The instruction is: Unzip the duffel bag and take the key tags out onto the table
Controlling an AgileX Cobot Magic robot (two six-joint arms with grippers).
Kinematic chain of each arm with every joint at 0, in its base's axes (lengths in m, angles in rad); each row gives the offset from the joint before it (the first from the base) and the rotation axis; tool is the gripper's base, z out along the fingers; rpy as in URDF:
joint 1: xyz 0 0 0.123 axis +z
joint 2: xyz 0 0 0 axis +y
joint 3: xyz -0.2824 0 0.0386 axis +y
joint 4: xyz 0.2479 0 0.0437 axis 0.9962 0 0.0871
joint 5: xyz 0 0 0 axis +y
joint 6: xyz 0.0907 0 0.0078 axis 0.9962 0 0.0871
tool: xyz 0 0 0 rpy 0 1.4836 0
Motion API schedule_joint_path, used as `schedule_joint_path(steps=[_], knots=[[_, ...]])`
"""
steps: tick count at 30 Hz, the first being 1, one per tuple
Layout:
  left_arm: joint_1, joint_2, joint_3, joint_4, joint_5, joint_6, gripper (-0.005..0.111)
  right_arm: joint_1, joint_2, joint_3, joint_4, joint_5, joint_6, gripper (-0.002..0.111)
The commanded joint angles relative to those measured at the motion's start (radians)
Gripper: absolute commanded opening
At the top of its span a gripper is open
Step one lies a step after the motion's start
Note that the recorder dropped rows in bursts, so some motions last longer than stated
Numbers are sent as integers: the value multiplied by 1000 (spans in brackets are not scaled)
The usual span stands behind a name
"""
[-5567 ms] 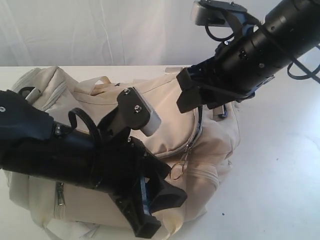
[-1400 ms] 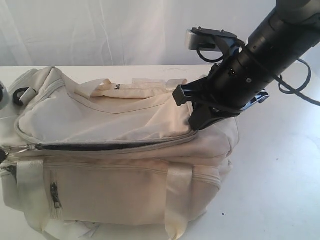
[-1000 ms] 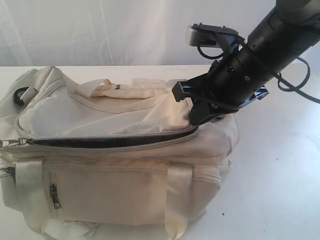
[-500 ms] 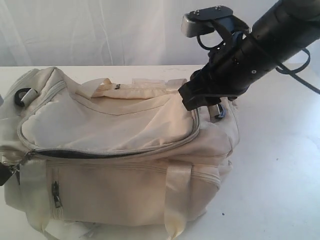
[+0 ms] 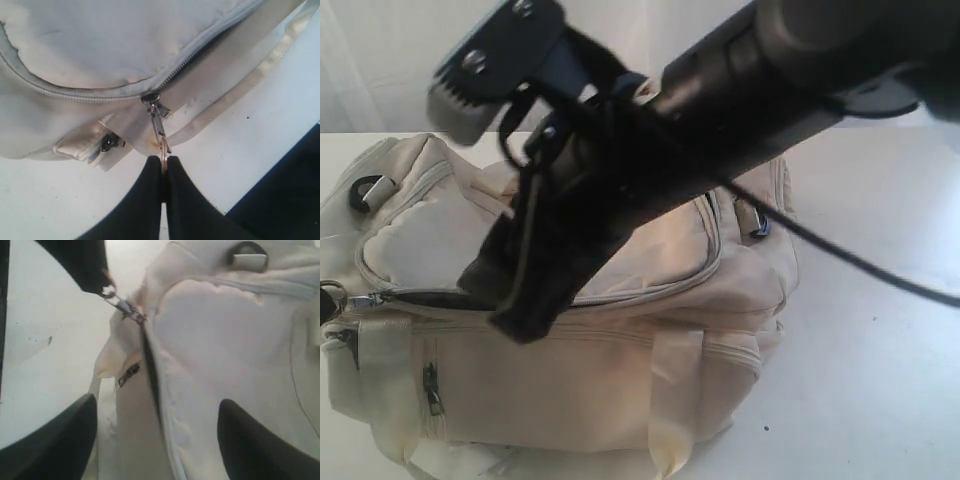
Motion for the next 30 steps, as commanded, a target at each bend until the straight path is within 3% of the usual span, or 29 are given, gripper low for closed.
schedule_joint_path(steps=[1,6,11,18,22,30], knots=[[5,-1,-6,12,37,-13,0,103,46,2,-69,-115,-16,65],[5,-8,-6,60,37,-59,0,148,116,2,-202,-195,34,63],[5,-50,-6,72,28,-68,0,167,152,2,-219,-261,34,60],[5,-59,-6,90,16,-86,0,167,173,2,-219,-229,34,30],[5,-61,-6,117,14,-98,0,167,173,2,-224,-160,34,2],[5,-61,-6,222,-41,-149,0,167,173,2,-278,-86,123,0]])
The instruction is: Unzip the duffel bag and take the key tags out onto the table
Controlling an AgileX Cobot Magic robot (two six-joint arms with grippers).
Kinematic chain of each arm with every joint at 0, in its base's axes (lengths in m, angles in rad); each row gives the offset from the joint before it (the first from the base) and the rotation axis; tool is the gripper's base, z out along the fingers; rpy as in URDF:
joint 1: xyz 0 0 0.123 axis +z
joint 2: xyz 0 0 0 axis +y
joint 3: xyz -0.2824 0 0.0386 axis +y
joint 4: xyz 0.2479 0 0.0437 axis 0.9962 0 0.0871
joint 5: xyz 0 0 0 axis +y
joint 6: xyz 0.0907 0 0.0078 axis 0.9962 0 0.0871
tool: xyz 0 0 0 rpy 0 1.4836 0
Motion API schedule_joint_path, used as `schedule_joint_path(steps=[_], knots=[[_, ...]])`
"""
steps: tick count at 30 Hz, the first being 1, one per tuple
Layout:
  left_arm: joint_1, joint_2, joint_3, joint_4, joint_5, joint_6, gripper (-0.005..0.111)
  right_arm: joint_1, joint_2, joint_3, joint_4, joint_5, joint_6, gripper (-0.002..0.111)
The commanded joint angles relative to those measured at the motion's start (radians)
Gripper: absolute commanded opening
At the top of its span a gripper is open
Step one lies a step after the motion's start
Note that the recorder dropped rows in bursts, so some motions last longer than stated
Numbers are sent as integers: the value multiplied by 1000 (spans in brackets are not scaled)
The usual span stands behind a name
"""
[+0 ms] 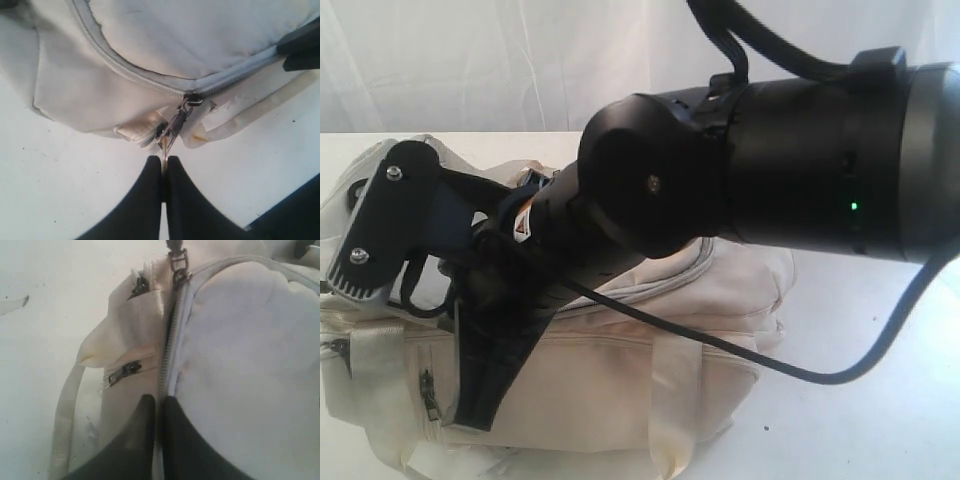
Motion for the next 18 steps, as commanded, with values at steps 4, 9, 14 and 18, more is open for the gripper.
schedule_joint_path(steps=[4,9,14,18], knots=[[5,-11,-4,84,-69,-34,0,3,-1,2,-87,129,78,0],[5,14,-4,106,-134,-49,0,3,-1,4,-109,155,114,0],[5,70,-4,106,-202,-52,0,3,-1,4,-109,181,121,0],[5,122,-11,106,-252,-52,0,3,-1,4,-109,195,121,0]])
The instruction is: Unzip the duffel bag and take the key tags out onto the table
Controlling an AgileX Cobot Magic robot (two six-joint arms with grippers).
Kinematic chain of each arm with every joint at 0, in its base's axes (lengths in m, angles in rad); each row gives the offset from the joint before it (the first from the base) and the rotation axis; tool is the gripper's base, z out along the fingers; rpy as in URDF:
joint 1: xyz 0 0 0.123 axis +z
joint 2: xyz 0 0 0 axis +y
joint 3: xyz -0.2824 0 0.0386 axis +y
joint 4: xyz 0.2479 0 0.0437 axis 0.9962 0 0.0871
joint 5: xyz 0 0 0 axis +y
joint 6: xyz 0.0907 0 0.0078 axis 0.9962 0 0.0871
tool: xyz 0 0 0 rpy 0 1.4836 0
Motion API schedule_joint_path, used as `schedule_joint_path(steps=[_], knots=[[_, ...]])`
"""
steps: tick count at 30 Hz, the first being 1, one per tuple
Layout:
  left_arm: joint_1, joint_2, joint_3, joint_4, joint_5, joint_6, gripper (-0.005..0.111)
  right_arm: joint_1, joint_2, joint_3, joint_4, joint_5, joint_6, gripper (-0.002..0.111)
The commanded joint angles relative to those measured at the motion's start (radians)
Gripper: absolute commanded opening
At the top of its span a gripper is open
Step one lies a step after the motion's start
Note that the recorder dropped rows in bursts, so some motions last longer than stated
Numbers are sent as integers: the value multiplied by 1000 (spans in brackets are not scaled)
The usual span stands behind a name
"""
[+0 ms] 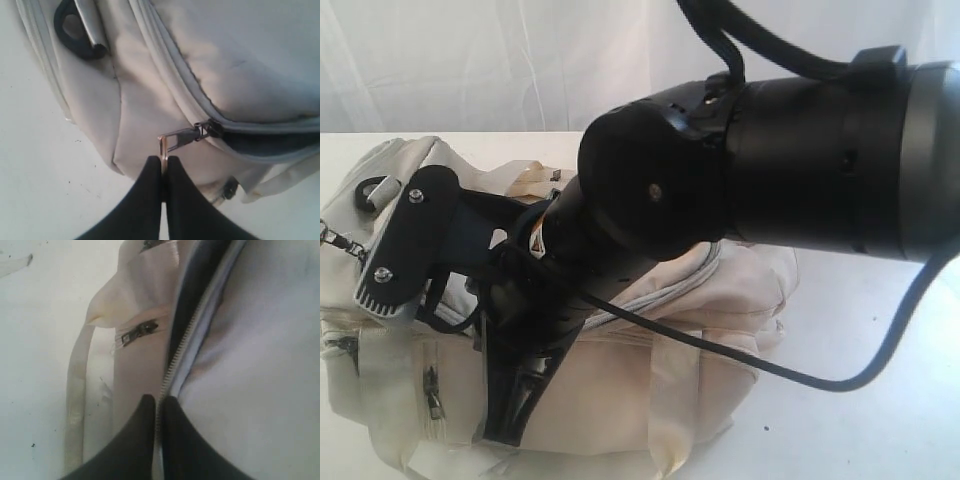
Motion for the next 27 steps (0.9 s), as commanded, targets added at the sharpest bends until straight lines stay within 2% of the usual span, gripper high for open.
schedule_joint_path(steps=[1,13,27], knots=[[5,51,-20,25,-44,-11,0,3,-1,4,-7,73,8,0],[5,185,-182,25,-58,8,0,3,-1,4,-11,73,42,0],[5,302,-185,48,-284,-9,0,3,-1,4,-11,89,46,0]])
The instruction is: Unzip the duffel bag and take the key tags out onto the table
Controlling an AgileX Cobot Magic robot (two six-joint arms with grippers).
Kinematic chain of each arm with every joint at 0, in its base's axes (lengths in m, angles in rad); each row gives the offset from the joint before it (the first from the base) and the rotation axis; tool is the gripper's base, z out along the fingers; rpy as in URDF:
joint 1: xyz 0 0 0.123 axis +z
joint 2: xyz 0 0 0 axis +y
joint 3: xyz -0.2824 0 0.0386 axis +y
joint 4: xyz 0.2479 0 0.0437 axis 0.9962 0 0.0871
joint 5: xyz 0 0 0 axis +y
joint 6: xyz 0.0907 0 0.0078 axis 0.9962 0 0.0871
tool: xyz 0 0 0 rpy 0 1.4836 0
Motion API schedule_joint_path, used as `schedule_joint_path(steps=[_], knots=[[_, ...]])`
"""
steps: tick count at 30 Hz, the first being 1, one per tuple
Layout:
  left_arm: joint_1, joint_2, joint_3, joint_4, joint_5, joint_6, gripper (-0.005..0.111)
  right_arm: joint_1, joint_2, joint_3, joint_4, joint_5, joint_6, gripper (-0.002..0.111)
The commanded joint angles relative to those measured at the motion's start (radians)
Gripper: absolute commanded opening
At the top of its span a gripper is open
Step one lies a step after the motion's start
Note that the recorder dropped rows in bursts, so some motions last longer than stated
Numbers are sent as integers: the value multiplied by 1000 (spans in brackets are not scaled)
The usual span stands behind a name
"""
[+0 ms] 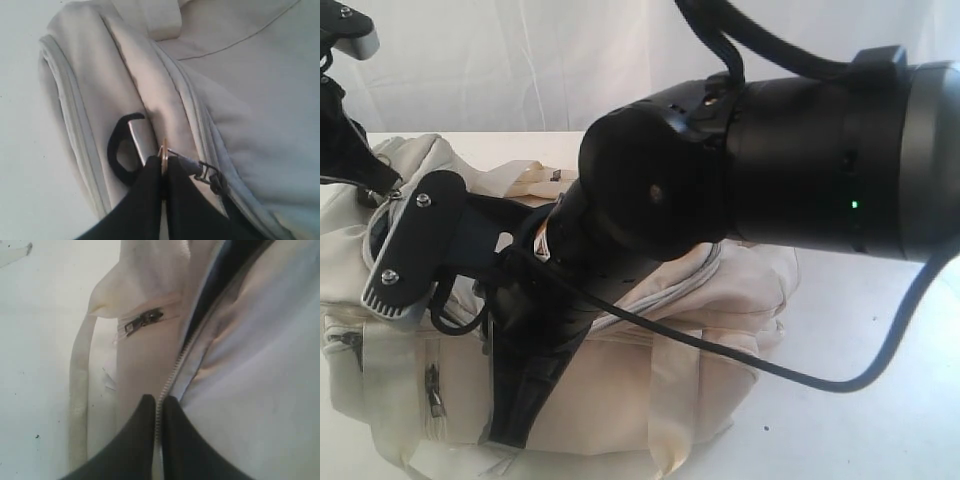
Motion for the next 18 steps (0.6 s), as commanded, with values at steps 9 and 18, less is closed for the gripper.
schedule_joint_path(steps=[9,18], knots=[[5,101,-117,26,-156,-29,0,3,-1,4,9,73,15,0],[5,261,-283,73,-164,-29,0,3,-1,4,11,83,15,0]])
